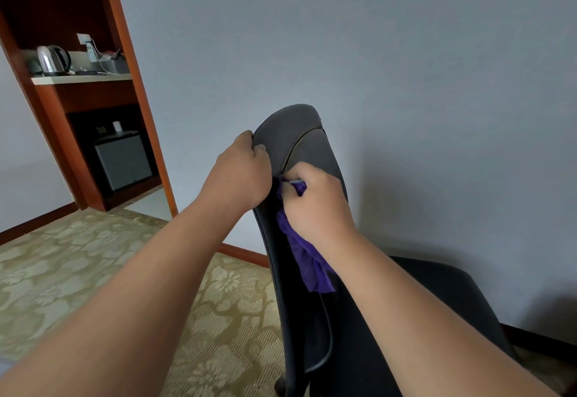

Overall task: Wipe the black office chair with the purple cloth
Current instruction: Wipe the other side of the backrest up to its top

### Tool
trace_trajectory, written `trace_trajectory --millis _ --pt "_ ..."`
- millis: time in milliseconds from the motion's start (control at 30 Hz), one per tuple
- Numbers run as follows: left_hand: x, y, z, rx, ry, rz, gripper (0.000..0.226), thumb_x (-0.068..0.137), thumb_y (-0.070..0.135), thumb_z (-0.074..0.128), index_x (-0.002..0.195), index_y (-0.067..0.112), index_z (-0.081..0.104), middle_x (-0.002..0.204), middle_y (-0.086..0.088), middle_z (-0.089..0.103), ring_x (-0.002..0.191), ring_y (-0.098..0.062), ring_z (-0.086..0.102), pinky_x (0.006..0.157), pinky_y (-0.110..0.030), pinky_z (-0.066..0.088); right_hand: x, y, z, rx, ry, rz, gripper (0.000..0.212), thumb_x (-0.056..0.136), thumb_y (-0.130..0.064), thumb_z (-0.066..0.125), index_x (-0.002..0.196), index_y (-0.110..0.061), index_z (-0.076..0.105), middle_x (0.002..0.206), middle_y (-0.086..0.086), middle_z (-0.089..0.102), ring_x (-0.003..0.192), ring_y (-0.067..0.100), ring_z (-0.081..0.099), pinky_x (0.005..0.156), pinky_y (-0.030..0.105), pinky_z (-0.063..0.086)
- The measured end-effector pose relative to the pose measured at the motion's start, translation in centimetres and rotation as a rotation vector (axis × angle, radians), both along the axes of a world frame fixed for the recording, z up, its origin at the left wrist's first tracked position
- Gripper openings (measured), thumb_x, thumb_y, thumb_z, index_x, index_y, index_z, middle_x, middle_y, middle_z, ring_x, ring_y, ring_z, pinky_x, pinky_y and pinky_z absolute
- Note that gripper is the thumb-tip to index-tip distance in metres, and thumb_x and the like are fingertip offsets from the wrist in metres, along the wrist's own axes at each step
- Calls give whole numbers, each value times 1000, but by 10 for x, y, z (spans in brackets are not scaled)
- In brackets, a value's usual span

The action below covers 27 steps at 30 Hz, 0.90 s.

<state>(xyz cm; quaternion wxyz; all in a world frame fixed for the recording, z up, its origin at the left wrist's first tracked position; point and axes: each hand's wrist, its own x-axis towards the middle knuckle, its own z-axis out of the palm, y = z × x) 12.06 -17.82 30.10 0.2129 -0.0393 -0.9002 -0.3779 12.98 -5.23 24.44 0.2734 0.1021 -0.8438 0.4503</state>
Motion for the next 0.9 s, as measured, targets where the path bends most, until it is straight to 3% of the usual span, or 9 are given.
trace_trajectory --millis 167,300,400,500,600,667,800,900 --pt "-3 0 2 10 -9 -17 25 106 21 31 104 4 50 80 -2 49 67 -18 45 56 -34 32 -26 -4 18 89 -54 -115 10 94 -25 54 96 -29 63 101 -6 65 85 20 58 68 32 47" --pt "-7 -3 2 44 -7 -39 28 105 20 32 104 -1 50 78 -2 46 66 -20 42 56 -34 31 -29 -7 18 27 -108 -82 10 96 -24 53 95 -27 62 91 -9 63 82 17 58 64 29 45" --pt "-9 -5 3 56 -16 -50 31 104 22 31 108 0 53 81 -4 50 70 -23 45 59 -35 36 -17 -7 10 -88 -115 13 10 98 -23 55 92 -25 63 86 -13 62 79 6 57 60 20 41" --pt "-10 -5 4 81 -27 -60 32 105 22 31 114 2 55 97 -11 60 87 -33 57 76 -44 49 1 -8 -4 -122 -105 87 10 98 -25 57 96 -26 66 92 -13 66 81 2 59 60 12 42" --pt "-10 -3 5 87 -39 -57 22 107 23 31 102 19 52 102 -5 59 97 -33 56 95 -45 49 13 -6 -13 -143 -83 142 8 98 -26 59 98 -28 67 92 -16 67 82 -2 60 61 6 43" --pt "-9 -3 6 87 -38 -64 24 107 23 31 105 17 54 102 -6 60 99 -34 57 95 -45 49 11 -4 -14 -110 -54 130 7 98 -27 60 98 -29 66 92 -17 68 82 0 61 63 10 47" --pt "-11 -5 4 81 -24 -66 14 107 23 31 107 20 45 107 -8 58 96 -30 57 94 -50 49 -8 -9 -10 -49 30 41 5 96 -24 59 94 -29 61 92 -13 65 84 11 62 70 36 55" --pt "-12 -6 3 81 -16 -64 25 106 23 31 114 12 53 103 -4 60 94 -27 60 84 -44 51 -32 -12 -2 6 49 -42 9 96 -23 57 90 -29 56 92 -11 62 82 13 59 63 30 47"
